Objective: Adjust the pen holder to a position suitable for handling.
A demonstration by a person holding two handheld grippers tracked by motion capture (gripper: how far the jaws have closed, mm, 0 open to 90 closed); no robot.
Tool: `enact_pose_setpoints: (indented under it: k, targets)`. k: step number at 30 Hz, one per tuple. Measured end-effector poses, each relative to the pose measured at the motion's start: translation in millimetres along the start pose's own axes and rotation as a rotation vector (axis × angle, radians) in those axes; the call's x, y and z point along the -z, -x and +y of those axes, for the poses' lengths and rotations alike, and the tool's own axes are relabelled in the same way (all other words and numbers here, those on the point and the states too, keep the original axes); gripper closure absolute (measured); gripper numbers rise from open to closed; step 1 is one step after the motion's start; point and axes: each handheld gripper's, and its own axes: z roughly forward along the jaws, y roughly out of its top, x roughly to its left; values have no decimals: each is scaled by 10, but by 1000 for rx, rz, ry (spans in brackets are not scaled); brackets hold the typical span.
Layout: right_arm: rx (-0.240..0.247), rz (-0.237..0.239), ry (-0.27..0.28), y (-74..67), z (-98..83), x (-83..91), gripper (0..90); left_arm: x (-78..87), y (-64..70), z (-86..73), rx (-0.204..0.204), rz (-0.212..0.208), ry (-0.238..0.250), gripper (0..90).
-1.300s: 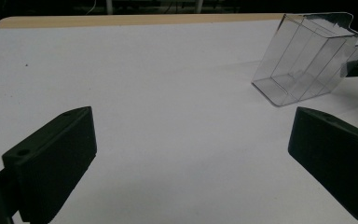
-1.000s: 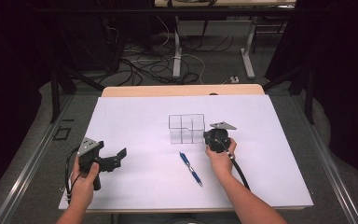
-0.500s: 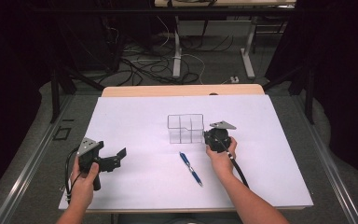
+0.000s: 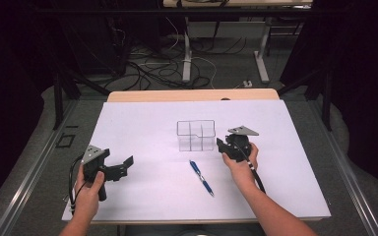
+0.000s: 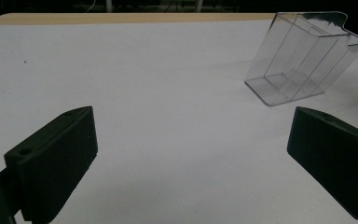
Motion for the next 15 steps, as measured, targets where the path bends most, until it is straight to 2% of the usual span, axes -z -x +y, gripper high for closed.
enact_pose_setpoints:
  k: [5, 6, 9, 15]
  targets:
    - [2, 20, -14, -1, 20, 83, 507, 5, 5, 1, 3, -4, -2, 14]
    - [2, 39, -30, 4, 21, 112, 465, 6, 6, -1, 15, -9, -2, 14]
    - [5, 68, -64, 7, 18, 152, 421, 4, 2, 4, 20, -16, 6, 14]
    - [15, 144, -80, 12, 6, 243, 351, -1, 24, 5, 25, -48, -11, 14]
